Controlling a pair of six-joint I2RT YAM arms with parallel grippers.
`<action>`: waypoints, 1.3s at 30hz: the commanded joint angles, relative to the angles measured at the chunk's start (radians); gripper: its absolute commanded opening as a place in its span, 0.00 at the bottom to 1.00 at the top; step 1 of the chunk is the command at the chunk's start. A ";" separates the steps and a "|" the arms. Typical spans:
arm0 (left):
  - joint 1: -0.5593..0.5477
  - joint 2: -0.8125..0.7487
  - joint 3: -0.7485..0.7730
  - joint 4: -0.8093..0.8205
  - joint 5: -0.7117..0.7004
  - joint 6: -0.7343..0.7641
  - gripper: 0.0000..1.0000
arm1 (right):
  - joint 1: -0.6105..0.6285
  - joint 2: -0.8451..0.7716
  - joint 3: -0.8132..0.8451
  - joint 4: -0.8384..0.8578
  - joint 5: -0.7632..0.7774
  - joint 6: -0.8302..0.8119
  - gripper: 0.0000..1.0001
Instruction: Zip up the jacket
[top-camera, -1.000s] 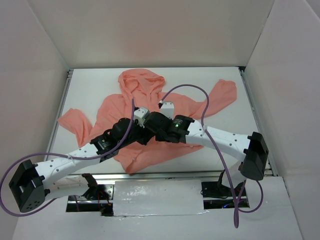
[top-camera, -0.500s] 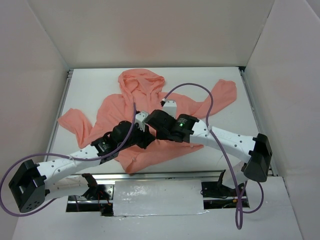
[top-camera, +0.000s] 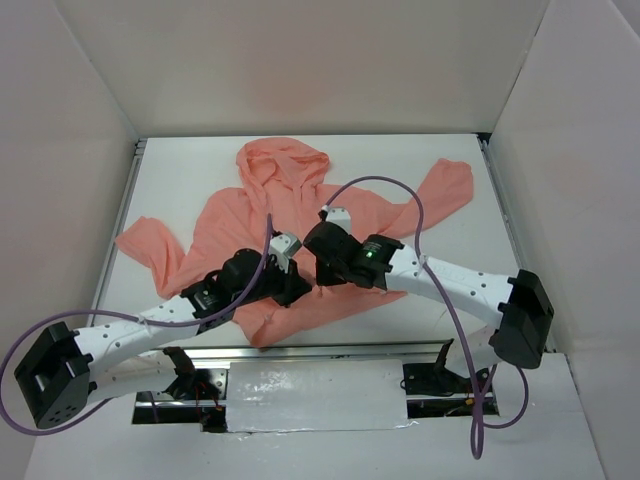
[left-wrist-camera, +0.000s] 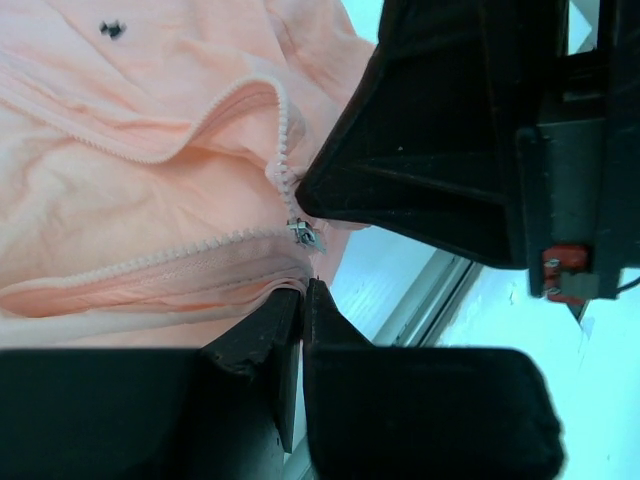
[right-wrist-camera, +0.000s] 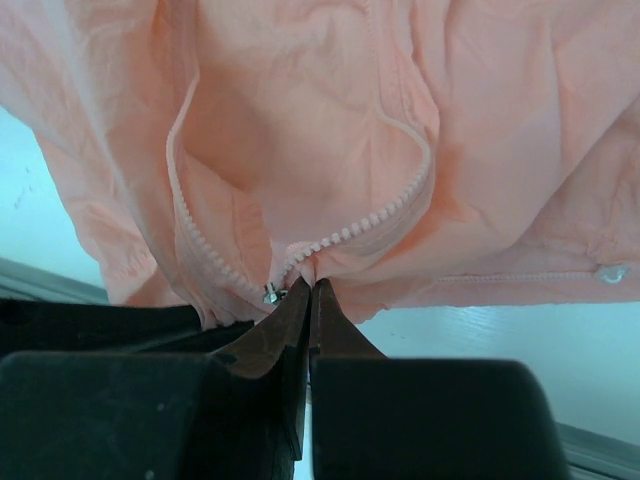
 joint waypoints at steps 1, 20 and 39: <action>-0.007 -0.010 -0.034 0.060 0.061 0.012 0.00 | -0.006 -0.063 -0.070 0.142 -0.085 -0.077 0.00; -0.010 0.013 -0.230 0.253 0.179 -0.100 0.00 | 0.002 0.025 -0.204 0.258 -0.288 -0.187 0.01; -0.010 0.033 -0.272 0.271 0.155 -0.136 0.00 | 0.003 0.050 -0.239 0.325 -0.435 -0.246 0.27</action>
